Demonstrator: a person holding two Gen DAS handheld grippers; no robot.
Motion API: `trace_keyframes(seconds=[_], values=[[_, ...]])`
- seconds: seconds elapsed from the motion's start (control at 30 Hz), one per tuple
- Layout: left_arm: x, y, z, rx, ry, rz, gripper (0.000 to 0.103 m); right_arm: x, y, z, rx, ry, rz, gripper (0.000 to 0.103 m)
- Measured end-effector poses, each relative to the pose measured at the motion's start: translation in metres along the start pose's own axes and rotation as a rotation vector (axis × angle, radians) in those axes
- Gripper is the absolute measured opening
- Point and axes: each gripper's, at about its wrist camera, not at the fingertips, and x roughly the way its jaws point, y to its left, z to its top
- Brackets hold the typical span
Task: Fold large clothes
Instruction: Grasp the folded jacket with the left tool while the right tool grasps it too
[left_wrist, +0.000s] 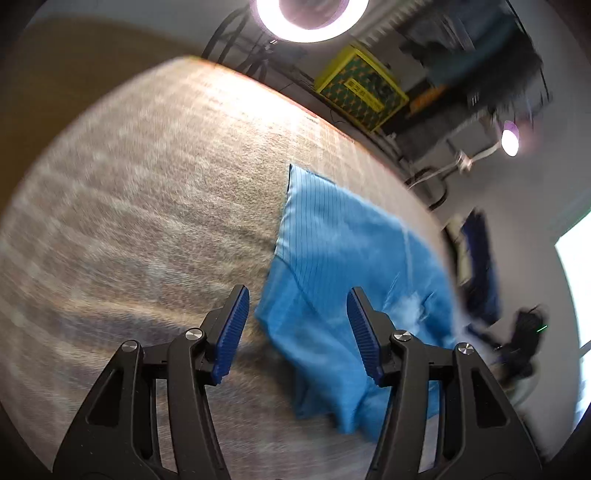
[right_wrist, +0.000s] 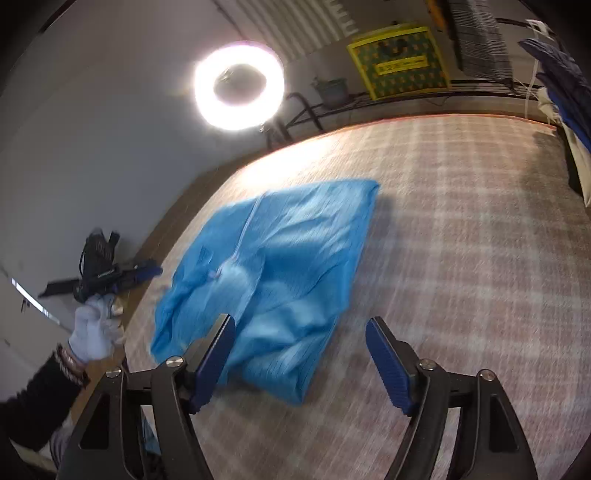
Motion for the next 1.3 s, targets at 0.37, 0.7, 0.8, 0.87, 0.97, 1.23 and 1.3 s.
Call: trace_keyframes(seconds=[0.37,0.7,0.8,0.87,0.97,1.23,1.3], values=[[0.054,0.029,0.027,-0.122,0.158,-0.132,0.057,0.05,-0.052,0.009,0.276,0.12,0.141,0.047],[0.078,0.02,0.04,-0.086,0.203,-0.233,0.057,0.078,-0.049,0.024,0.323,0.135,0.268,0.045],[0.086,0.011,0.042,-0.073,0.219,-0.239,0.056,0.088,-0.043,0.029,0.322,0.134,0.279,0.044],[0.091,0.006,0.044,-0.074,0.22,-0.238,0.056,0.091,-0.042,0.028,0.328,0.128,0.284,0.043],[0.096,-0.001,0.045,-0.068,0.211,-0.226,0.055,0.092,-0.038,0.03,0.329,0.118,0.285,0.042],[0.094,-0.031,0.036,0.023,0.15,-0.059,0.01,0.099,-0.011,0.028,0.285,0.124,0.192,0.018],[0.087,-0.045,0.033,0.071,0.127,-0.025,0.007,0.093,0.002,0.03,0.236,0.12,0.15,0.011]])
